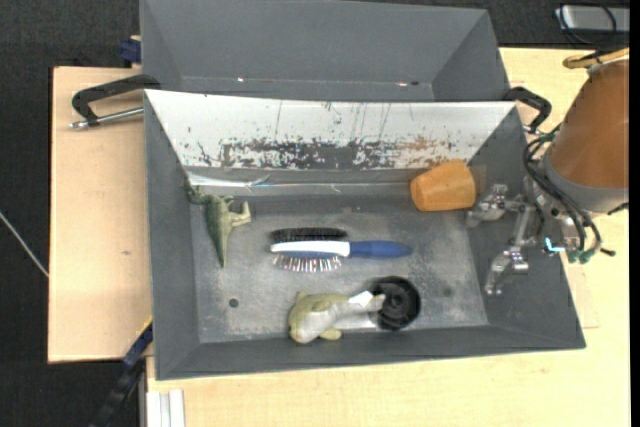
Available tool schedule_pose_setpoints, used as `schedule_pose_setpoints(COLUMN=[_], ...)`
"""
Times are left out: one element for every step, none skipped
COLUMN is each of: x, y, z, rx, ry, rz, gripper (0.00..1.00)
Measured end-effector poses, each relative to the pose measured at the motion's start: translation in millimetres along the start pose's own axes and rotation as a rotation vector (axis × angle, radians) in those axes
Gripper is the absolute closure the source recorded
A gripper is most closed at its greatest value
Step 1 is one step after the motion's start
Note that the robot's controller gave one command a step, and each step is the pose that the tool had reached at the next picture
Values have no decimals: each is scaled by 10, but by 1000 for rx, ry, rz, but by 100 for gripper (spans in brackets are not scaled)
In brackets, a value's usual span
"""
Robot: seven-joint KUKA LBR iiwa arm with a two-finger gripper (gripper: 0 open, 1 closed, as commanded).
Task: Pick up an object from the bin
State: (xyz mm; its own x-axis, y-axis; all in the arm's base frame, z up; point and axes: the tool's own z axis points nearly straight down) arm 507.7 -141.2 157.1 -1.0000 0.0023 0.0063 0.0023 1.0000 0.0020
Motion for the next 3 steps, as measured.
schedule_pose_setpoints(x=[-187,-126,-124], y=[831,1393,1355], z=[872,793,799], rx=[2,-2,1], ry=[-10,-8,-7], rz=[-134,-113,-109], gripper=[0,0,100])
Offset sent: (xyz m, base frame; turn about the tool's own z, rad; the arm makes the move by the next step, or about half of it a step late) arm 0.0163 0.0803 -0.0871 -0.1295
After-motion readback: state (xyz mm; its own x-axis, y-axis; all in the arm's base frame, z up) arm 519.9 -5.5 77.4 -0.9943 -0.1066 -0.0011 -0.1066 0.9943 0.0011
